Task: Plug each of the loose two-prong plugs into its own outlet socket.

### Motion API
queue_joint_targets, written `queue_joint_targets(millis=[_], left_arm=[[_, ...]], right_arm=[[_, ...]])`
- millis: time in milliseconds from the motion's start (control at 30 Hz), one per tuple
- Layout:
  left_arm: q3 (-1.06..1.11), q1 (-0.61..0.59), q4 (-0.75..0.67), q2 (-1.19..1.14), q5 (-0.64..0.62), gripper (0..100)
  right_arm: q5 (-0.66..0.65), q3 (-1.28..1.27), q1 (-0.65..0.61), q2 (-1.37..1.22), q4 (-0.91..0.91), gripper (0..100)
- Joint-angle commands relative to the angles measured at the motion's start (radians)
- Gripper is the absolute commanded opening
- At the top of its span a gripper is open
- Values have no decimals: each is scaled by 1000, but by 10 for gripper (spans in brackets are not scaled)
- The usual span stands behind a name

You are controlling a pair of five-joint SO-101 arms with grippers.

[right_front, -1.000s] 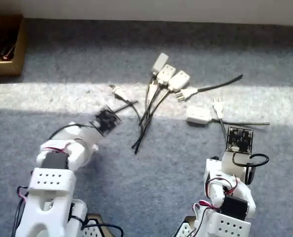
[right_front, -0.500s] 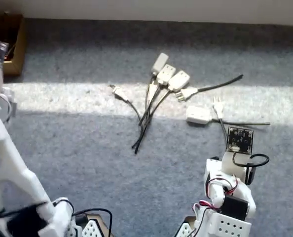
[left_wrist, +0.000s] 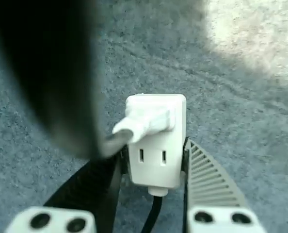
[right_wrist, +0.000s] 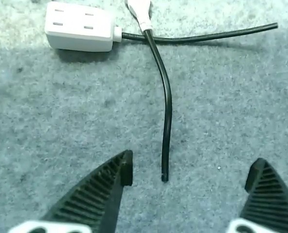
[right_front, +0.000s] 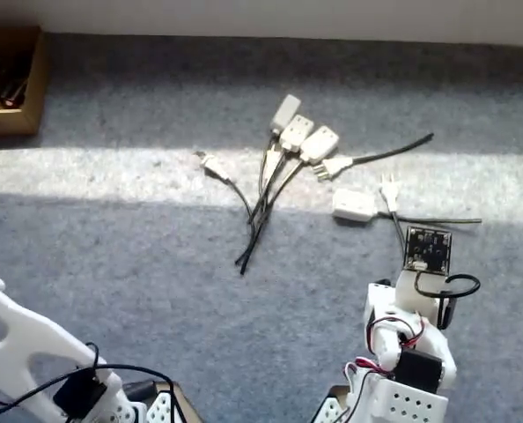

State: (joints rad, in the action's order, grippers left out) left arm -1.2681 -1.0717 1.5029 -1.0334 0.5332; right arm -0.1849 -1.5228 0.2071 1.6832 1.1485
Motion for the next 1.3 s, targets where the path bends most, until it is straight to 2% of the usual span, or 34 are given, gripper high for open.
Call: queue_joint_targets(millis=[0, 100, 333, 500, 567, 733, 833, 1200, 1267], left_arm=[[-306, -21, 63, -133, 41, 4], [-390, -1, 115, -219, 81, 4], [-394, 64, 130, -309, 83, 4], [-394, 90, 198, -314, 80, 14], [-394, 97, 216, -311, 77, 79], [-394, 93, 221, -272, 38, 324], [-394, 93, 218, -251, 38, 404], [-395, 150, 164, -64, 34, 393], [-395, 179, 170, -10, -17, 393]], right_arm=[[8, 4, 7, 7, -19, 361], [8, 4, 7, 7, -19, 361], [8, 4, 7, 7, -19, 361], [8, 4, 7, 7, -19, 361], [8, 4, 7, 7, -19, 361], [8, 4, 7, 7, -19, 361], [8, 4, 7, 7, -19, 361], [8, 4, 7, 7, -19, 361], [8, 4, 7, 7, -19, 361]])
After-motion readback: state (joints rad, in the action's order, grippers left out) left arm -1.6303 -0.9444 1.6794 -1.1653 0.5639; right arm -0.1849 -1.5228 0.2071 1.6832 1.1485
